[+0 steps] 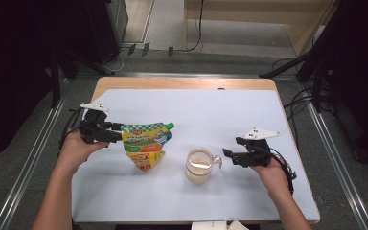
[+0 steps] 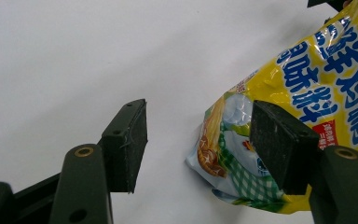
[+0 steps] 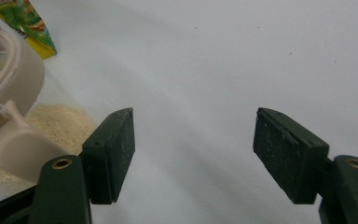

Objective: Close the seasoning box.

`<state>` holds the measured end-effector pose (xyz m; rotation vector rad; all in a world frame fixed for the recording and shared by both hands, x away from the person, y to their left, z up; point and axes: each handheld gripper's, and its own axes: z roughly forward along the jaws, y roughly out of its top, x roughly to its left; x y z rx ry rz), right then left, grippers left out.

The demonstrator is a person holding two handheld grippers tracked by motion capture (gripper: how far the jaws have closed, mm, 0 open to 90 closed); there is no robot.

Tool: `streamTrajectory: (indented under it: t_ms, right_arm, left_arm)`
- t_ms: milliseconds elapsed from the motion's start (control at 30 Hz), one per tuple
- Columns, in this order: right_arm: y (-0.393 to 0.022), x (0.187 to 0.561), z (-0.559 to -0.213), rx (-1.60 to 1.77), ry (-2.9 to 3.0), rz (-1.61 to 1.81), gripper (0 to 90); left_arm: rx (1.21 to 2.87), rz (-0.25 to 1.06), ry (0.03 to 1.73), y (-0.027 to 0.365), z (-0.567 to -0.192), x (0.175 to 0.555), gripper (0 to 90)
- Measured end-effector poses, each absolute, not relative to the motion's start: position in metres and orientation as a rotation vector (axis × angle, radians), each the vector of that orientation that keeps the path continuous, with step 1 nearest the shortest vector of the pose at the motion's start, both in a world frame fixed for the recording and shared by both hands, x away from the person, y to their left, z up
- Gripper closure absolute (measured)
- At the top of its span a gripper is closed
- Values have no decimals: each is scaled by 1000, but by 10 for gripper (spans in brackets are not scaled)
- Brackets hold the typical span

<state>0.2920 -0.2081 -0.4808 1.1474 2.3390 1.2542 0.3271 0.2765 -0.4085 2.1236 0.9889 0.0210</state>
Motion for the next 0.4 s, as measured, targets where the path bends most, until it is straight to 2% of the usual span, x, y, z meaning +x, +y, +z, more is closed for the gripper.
streamTrajectory:
  t_ms: [267, 400]
  right_arm:
    - [-207, 292, -481, 1140, 2339, 1255, 303]
    - [-207, 292, -481, 1137, 2345, 1245, 303]
  left_arm:
    - [2111, 60, 988, 278, -409, 327, 374]
    - [2083, 31, 1016, 280, -411, 329, 386]
